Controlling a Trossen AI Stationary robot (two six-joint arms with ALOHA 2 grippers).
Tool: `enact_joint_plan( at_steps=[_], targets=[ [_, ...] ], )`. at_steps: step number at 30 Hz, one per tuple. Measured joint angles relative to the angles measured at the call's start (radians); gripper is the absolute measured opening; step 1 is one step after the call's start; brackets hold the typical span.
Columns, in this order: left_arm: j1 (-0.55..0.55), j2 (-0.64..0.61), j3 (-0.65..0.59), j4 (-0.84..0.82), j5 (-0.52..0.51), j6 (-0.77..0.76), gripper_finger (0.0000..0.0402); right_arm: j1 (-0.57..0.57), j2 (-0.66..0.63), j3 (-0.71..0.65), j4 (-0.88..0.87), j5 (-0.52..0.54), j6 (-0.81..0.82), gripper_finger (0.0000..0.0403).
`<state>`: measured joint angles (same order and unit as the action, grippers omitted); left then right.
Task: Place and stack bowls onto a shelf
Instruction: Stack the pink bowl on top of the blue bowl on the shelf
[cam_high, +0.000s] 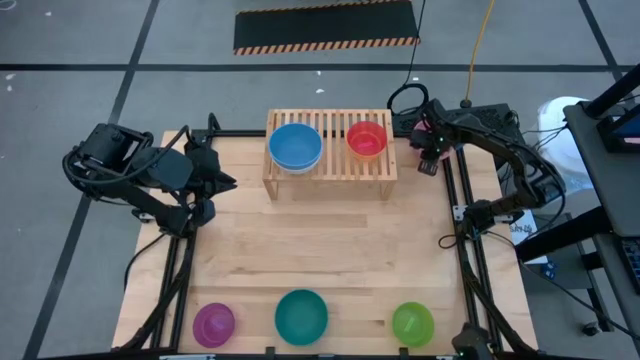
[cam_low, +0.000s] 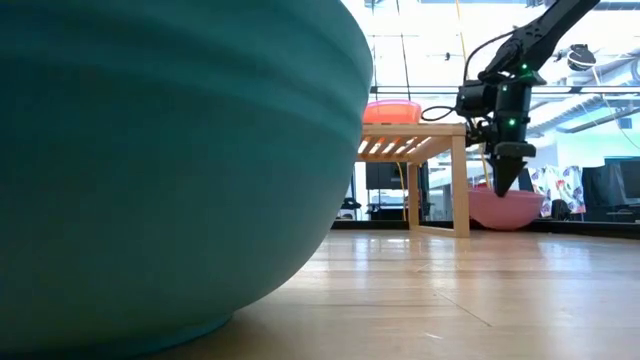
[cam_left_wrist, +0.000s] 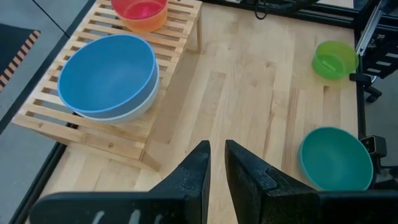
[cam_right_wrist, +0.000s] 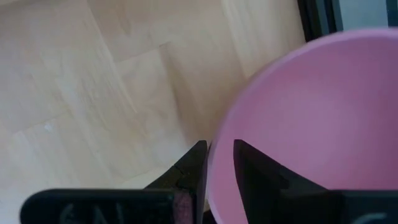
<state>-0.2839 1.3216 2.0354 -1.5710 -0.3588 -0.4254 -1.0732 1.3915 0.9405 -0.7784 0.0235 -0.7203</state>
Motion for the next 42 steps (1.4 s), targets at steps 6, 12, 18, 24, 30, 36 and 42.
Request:
enact_joint_plan(
  at_steps=[6,12,18,24,30,36,42],
  targets=[
    [0.000,0.000,0.000,0.000,0.000,-0.004,0.0056,-0.027,0.024,0.000,-0.003,0.001,0.003,0.0075],
    [0.000,0.000,0.000,0.001,0.000,-0.006,0.0056,-0.027,0.052,0.000,0.007,0.001,0.001,0.0063],
    [0.000,0.000,0.000,0.004,0.000,-0.006,0.0056,-0.027,0.072,0.000,0.029,0.001,0.002,0.0009],
    [0.000,0.000,0.000,0.005,0.000,-0.006,0.0056,-0.027,0.072,0.000,0.032,0.003,0.012,0.0002],
    [0.000,0.000,0.000,0.005,0.000,-0.006,0.0056,-0.021,0.043,0.000,-0.023,-0.001,0.051,0.0001],
    [0.000,0.000,0.000,0.005,0.000,-0.006,0.0056,-0.004,-0.073,0.000,-0.045,-0.002,0.089,0.0000],
    [0.000,0.000,0.000,0.005,0.000,0.001,0.0056,0.003,-0.209,0.000,-0.129,-0.001,0.107,0.0000]
  ],
)
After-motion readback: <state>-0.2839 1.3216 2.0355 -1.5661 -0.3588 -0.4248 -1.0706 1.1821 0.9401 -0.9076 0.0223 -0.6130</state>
